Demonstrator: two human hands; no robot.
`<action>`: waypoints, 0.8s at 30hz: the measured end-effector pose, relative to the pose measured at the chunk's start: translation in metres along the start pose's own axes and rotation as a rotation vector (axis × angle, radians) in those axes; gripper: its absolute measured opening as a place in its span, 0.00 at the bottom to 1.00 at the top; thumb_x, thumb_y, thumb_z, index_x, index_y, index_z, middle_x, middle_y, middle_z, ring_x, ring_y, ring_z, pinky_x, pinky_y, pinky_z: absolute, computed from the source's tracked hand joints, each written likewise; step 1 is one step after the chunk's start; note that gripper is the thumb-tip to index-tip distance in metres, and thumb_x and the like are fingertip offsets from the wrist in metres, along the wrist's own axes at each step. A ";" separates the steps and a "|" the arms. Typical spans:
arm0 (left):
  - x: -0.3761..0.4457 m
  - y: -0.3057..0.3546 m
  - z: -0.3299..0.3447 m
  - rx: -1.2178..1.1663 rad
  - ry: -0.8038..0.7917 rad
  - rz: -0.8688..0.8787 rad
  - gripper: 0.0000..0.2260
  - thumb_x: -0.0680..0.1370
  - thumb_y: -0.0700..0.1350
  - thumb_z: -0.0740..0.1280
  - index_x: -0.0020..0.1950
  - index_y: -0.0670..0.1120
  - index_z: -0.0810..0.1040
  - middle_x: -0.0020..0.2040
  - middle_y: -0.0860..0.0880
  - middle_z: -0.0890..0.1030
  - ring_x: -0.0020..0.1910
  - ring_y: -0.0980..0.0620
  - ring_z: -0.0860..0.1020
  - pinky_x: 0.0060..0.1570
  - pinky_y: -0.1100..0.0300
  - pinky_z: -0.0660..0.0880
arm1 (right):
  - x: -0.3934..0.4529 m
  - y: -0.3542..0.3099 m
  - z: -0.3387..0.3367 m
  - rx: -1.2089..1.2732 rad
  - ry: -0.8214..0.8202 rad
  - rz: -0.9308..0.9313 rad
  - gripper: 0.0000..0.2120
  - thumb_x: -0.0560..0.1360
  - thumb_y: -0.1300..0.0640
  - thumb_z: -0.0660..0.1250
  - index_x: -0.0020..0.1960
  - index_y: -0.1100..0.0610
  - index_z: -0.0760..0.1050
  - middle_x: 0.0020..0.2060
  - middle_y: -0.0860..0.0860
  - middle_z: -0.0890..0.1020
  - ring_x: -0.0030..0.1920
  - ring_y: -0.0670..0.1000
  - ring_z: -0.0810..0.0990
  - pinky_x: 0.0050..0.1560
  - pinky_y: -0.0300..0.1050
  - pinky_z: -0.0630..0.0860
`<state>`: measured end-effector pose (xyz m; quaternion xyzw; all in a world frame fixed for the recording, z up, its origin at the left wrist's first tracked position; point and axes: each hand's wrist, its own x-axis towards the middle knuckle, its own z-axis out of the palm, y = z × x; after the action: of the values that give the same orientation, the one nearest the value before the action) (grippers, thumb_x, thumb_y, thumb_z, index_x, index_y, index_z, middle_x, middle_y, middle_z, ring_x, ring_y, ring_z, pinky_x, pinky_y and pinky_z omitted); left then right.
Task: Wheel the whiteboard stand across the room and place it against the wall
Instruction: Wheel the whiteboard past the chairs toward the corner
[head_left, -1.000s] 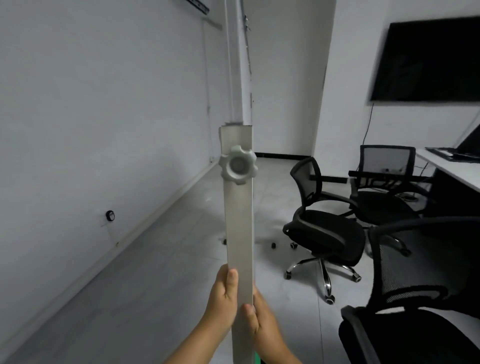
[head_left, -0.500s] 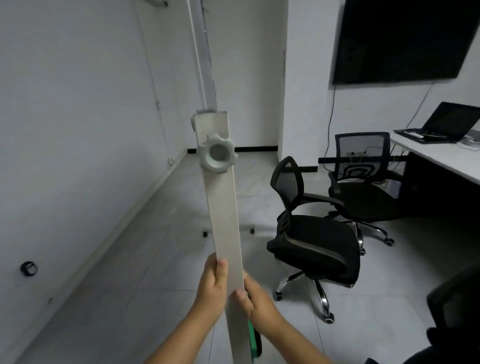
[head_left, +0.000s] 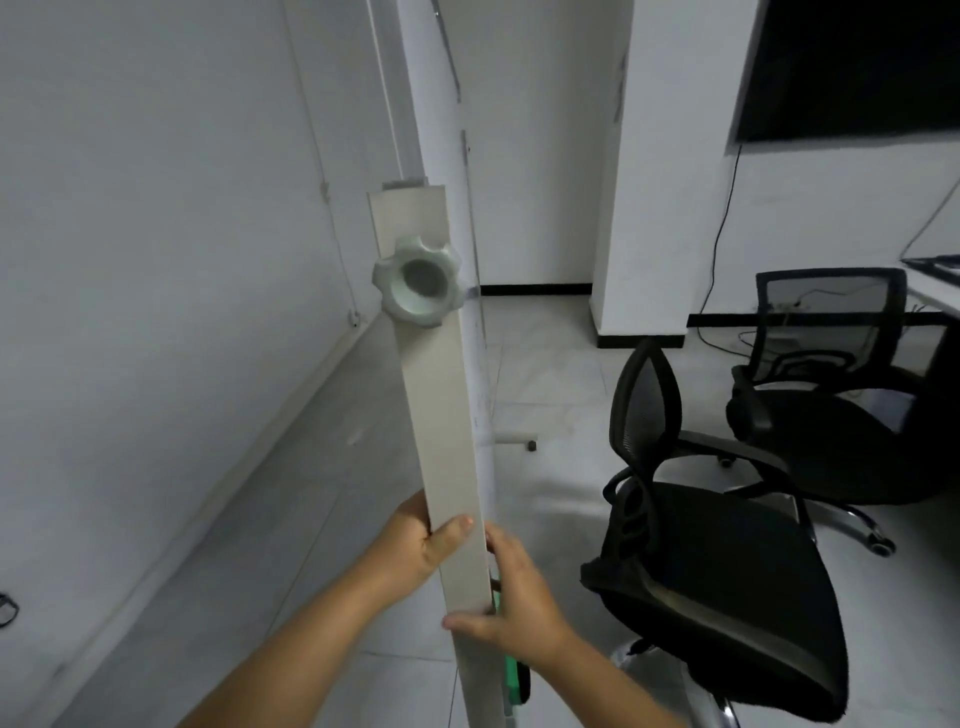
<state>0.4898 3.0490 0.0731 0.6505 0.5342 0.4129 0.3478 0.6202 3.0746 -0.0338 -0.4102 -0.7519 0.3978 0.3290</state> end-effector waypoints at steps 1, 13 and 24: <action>0.019 -0.008 -0.006 -0.018 -0.021 0.009 0.13 0.58 0.60 0.60 0.38 0.57 0.70 0.40 0.59 0.75 0.36 0.77 0.75 0.37 0.81 0.70 | 0.021 0.004 0.000 -0.023 0.025 -0.008 0.57 0.51 0.29 0.70 0.69 0.58 0.59 0.62 0.54 0.69 0.62 0.49 0.69 0.63 0.48 0.71; 0.259 -0.096 -0.059 -0.063 -0.076 0.071 0.06 0.69 0.46 0.66 0.40 0.56 0.70 0.40 0.54 0.76 0.41 0.59 0.75 0.33 0.79 0.72 | 0.256 0.054 -0.011 0.063 0.203 0.169 0.31 0.53 0.44 0.70 0.53 0.33 0.62 0.51 0.46 0.71 0.51 0.45 0.74 0.49 0.49 0.77; 0.459 -0.155 -0.101 -0.084 0.006 0.059 0.08 0.62 0.52 0.64 0.38 0.54 0.72 0.37 0.53 0.77 0.35 0.69 0.78 0.33 0.78 0.71 | 0.467 0.114 -0.038 0.021 0.191 0.144 0.42 0.51 0.41 0.65 0.62 0.55 0.64 0.51 0.52 0.72 0.49 0.52 0.75 0.45 0.47 0.77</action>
<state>0.3752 3.5300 0.0524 0.6494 0.4980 0.4472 0.3610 0.4833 3.5367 -0.0365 -0.4957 -0.6815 0.3875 0.3737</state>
